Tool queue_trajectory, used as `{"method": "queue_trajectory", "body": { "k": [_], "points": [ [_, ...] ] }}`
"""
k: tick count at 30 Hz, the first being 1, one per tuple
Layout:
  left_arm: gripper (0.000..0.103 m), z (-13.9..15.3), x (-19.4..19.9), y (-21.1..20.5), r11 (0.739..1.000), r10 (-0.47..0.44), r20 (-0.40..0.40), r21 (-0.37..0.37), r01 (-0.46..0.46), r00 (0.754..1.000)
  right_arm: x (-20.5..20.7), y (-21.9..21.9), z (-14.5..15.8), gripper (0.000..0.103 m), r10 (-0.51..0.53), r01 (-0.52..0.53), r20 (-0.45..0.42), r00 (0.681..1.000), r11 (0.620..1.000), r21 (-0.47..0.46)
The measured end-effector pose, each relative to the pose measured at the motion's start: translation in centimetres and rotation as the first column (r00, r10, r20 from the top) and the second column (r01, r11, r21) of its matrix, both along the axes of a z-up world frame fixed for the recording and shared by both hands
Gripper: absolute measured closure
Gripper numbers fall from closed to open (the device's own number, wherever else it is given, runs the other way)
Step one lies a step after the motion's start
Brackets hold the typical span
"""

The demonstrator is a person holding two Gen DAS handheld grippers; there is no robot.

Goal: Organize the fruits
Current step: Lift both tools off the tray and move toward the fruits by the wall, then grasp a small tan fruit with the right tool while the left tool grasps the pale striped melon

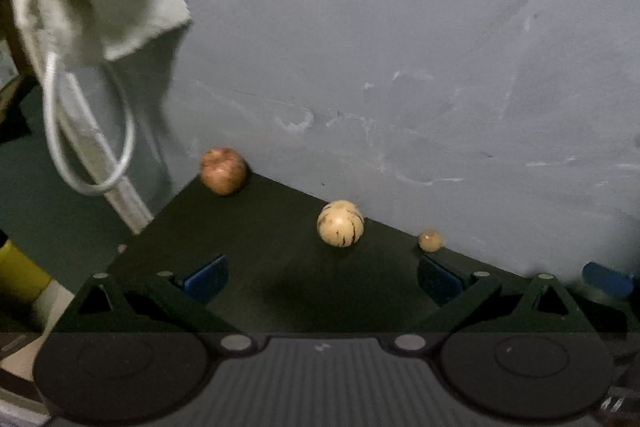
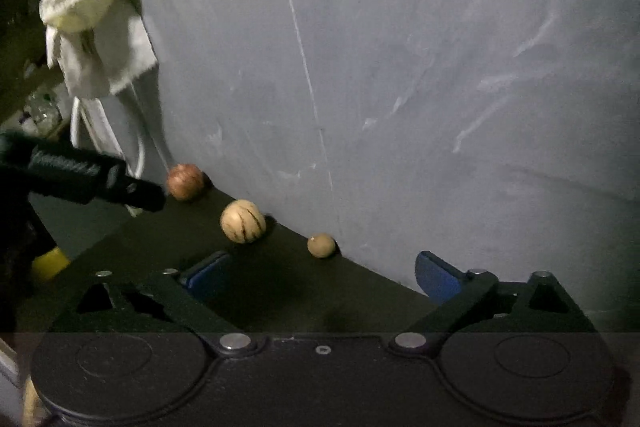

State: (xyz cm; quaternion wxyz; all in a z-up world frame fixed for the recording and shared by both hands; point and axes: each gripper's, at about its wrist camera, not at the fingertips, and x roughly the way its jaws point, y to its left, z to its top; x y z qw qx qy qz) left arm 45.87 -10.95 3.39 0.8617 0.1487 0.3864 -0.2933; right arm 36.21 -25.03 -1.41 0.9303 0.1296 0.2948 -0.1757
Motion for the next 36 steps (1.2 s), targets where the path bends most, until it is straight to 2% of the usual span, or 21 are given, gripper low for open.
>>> {"method": "queue_trajectory", "body": {
  "k": [4,8,13,17,23,36],
  "points": [
    [0.001,-3.4,2.9,-1.8,1.000,-0.006,-0.027,0.012,0.007,1.000,2.3,-0.3,-2.7,0.017,-0.016,0.016,-0.019,1.000,1.000,-0.008],
    [0.001,-5.6,5.3,-3.0,1.000,0.009,-0.075,-0.011,-0.010,0.997,3.7,-1.3,-4.7,0.031,-0.038,0.039,-0.056,0.998,0.999,0.015],
    [0.001,-8.1,7.5,-4.2,0.999,0.017,-0.113,-0.028,-0.021,0.993,5.3,-1.9,-6.2,0.044,-0.001,0.006,-0.077,0.997,0.998,0.060],
    [0.001,-9.5,8.2,-4.9,1.000,-0.001,-0.114,0.004,0.001,0.994,6.2,-2.1,-6.6,0.048,0.013,-0.007,-0.078,0.997,0.997,0.074],
    [0.002,-10.3,9.7,-5.5,0.999,0.003,-0.139,-0.036,-0.008,0.990,8.0,-2.0,-7.3,0.051,-0.011,0.018,-0.085,0.996,0.996,0.089],
    [0.021,-11.8,11.6,-7.2,0.999,-0.027,-0.203,-0.049,0.017,0.979,9.5,-2.5,-8.4,0.056,-0.092,0.103,-0.096,0.991,0.988,0.114]
  ]
}}
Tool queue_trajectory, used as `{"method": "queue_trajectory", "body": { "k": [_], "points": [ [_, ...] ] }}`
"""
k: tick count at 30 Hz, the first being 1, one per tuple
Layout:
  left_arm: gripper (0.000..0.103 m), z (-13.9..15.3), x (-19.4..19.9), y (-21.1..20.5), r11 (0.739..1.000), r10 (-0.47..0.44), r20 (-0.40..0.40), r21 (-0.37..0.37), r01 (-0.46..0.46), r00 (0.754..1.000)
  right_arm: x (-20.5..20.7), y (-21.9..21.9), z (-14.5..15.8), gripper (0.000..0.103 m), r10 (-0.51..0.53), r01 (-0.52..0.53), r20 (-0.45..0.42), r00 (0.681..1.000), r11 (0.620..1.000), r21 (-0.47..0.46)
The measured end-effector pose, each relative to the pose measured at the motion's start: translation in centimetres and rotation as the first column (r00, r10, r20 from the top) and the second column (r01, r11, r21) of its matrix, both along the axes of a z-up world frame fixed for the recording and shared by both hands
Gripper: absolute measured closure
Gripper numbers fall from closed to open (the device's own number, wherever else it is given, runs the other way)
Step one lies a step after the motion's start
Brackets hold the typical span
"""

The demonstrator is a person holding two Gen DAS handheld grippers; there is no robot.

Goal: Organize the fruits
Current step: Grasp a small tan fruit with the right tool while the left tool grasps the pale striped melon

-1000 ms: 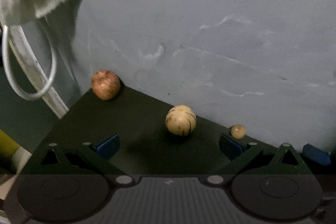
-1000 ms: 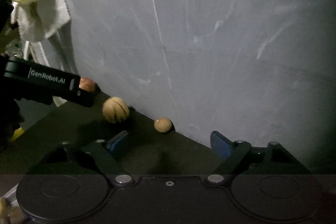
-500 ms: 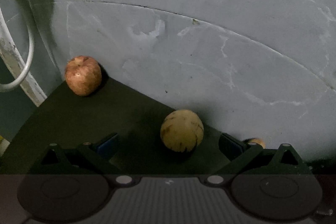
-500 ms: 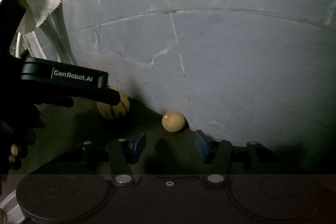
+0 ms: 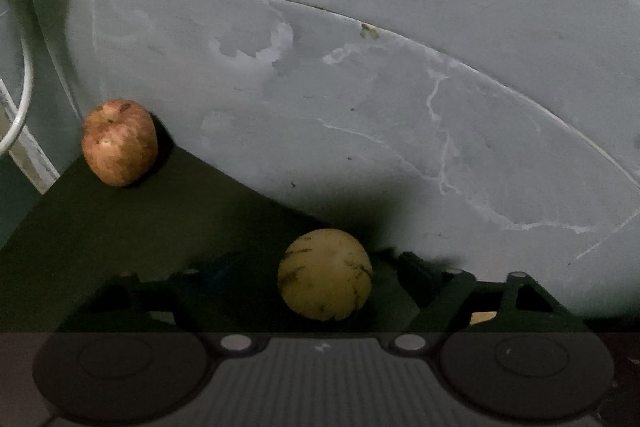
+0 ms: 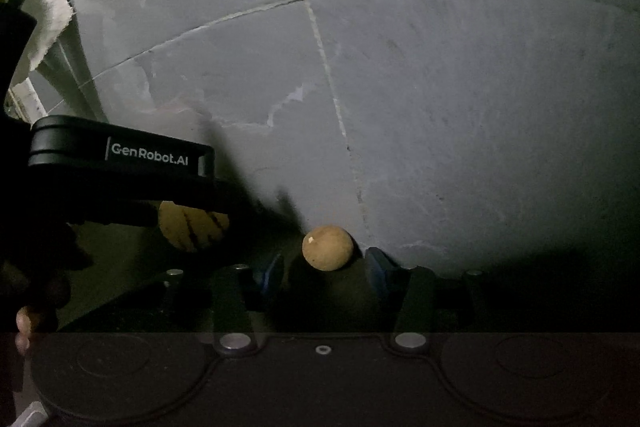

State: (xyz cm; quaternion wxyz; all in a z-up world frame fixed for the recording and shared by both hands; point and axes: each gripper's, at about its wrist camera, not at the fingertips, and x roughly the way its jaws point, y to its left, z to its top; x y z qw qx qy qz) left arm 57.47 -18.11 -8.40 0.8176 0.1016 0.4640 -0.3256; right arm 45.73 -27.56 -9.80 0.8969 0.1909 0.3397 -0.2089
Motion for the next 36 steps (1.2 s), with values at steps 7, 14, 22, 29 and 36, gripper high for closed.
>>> {"method": "queue_trajectory", "body": {
  "k": [7,14,22,29,36],
  "points": [
    [0.032,-0.8,0.4,-0.8,1.000,-0.026,-0.039,0.007,0.026,0.999,0.4,0.2,0.0,0.056,-0.016,0.016,0.007,1.000,1.000,0.006],
    [0.042,-1.0,0.6,-1.0,1.000,-0.008,-0.046,0.018,0.009,0.999,0.1,0.3,0.0,0.072,-0.031,0.031,0.003,1.000,0.999,-0.006],
    [0.045,-0.9,0.2,-1.6,0.998,0.006,-0.030,0.063,-0.004,1.000,-0.4,-0.4,0.2,0.072,-0.019,0.019,0.001,1.000,1.000,0.009],
    [0.046,-1.0,-0.6,-2.0,0.996,0.023,0.002,0.085,-0.023,1.000,-1.6,-1.1,0.7,0.073,-0.007,0.007,0.001,1.000,1.000,0.011],
    [0.046,-1.1,-2.8,-0.5,0.999,0.032,0.017,0.020,-0.033,0.999,-2.6,-1.0,1.6,0.073,0.017,-0.017,0.014,1.000,1.000,-0.009]
  ]
}}
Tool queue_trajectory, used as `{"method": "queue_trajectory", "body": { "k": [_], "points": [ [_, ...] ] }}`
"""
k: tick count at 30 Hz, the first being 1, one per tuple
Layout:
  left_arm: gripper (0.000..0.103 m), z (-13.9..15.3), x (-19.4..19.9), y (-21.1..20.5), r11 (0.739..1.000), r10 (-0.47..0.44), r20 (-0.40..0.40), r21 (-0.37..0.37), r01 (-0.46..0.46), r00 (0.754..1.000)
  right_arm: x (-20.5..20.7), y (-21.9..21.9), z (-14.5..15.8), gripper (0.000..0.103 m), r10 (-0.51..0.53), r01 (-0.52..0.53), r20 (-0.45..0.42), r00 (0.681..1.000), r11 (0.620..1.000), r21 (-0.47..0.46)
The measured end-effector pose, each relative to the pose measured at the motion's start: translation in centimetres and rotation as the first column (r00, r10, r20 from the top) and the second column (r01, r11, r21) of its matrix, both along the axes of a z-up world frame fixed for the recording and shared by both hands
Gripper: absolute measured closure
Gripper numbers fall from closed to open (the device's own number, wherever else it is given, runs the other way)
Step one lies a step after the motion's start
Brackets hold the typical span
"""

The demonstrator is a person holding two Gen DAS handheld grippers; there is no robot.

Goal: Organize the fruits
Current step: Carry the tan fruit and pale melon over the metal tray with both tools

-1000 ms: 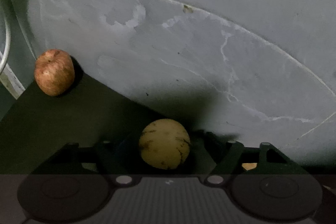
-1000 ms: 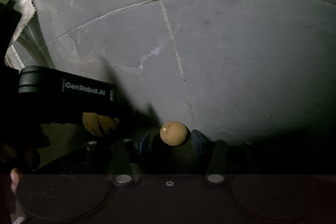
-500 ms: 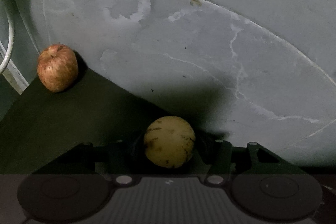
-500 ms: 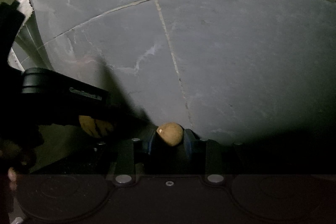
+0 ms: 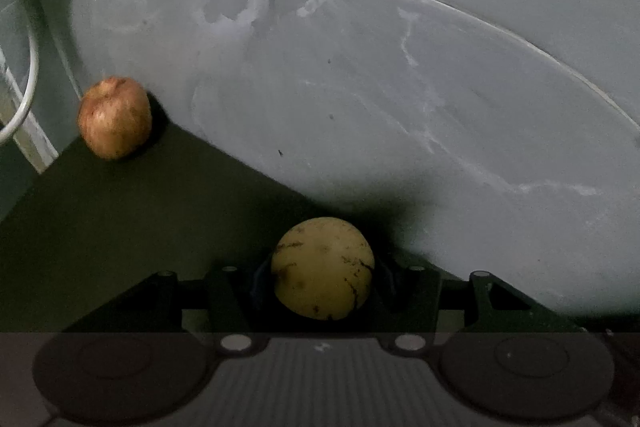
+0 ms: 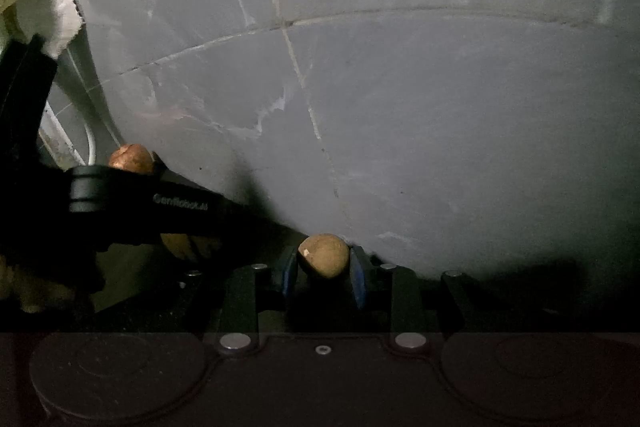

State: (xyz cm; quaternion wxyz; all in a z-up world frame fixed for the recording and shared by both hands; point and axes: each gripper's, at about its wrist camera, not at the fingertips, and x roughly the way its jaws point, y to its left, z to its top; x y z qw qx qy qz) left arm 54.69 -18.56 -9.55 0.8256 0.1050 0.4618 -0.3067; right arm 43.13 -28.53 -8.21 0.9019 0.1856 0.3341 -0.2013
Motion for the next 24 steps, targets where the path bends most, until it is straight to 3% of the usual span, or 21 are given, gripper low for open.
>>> {"method": "queue_trajectory", "body": {
  "k": [8,24],
  "points": [
    [0.046,2.2,-3.8,2.4,0.997,0.057,0.008,-0.042,-0.057,0.998,-2.5,0.6,2.0,0.073,0.045,-0.044,0.017,0.999,0.998,-0.044],
    [0.046,10.8,-13.3,9.8,0.970,0.198,0.060,-0.157,-0.187,0.978,-8.9,5.3,10.4,0.073,0.178,-0.161,0.146,0.973,0.980,-0.121]
  ]
}}
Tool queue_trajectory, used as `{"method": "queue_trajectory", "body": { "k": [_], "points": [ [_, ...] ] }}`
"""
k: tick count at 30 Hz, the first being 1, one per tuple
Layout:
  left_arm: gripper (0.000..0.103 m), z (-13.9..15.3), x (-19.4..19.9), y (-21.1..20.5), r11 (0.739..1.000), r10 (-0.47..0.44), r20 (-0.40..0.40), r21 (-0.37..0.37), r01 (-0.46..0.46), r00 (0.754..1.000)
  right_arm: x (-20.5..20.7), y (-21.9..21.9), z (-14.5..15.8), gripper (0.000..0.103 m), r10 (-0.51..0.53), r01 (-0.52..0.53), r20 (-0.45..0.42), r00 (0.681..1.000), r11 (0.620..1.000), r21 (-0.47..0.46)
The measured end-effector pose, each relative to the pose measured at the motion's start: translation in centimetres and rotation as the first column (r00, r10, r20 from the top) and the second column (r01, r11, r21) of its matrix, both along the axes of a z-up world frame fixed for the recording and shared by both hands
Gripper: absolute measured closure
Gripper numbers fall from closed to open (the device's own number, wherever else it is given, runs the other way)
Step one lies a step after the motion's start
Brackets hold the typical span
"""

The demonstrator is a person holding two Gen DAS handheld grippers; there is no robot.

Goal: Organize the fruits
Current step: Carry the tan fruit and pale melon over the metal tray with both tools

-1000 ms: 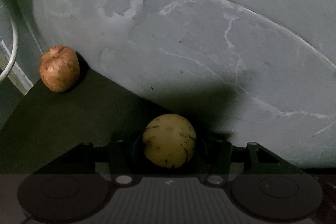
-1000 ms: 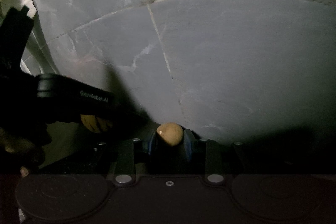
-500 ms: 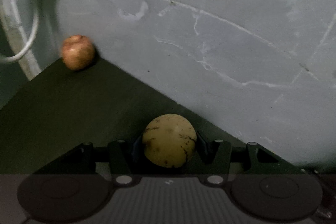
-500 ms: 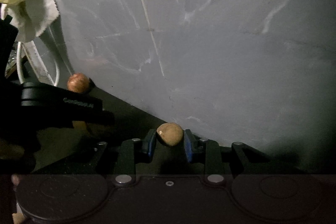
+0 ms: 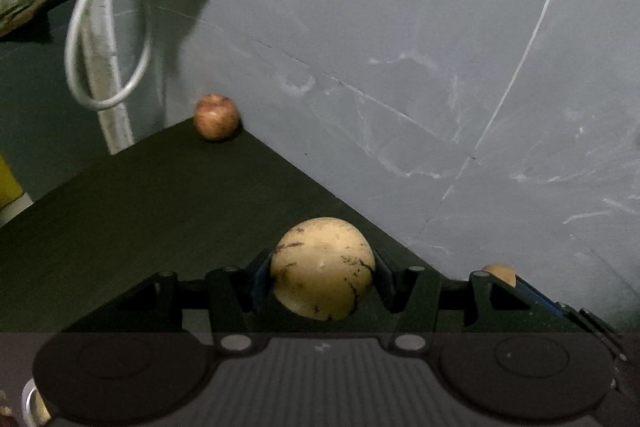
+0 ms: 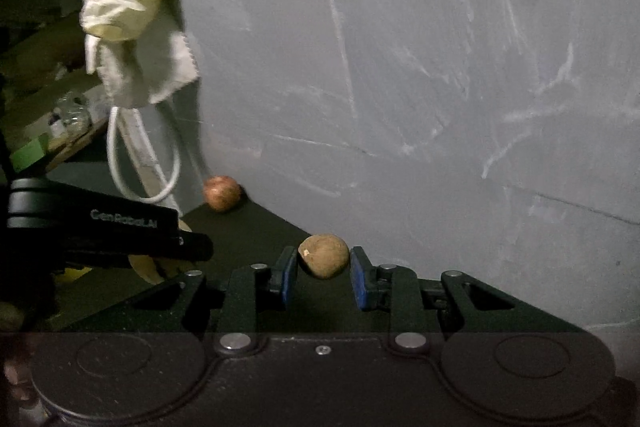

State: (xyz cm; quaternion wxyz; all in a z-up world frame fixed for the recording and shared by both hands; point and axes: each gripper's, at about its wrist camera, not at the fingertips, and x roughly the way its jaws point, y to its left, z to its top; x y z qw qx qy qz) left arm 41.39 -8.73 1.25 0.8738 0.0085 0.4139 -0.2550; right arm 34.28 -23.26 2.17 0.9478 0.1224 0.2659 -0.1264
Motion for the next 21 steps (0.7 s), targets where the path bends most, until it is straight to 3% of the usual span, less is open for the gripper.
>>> {"method": "queue_trajectory", "body": {
  "k": [12,16,21],
  "points": [
    [0.046,3.7,-6.6,8.8,0.987,0.159,0.039,-0.044,-0.157,0.987,-4.5,5.1,3.5,0.073,0.199,-0.198,0.056,0.978,0.980,-0.027],
    [0.046,4.2,-9.0,11.9,0.977,0.215,0.075,-0.025,-0.213,0.974,-5.5,6.4,3.9,0.073,0.303,-0.303,0.053,0.951,0.953,-0.010],
    [0.046,3.5,-11.8,15.3,0.957,0.292,0.062,-0.020,-0.291,0.955,-6.9,8.1,3.7,0.073,0.426,-0.424,0.041,0.904,0.905,-0.039]
  ]
}}
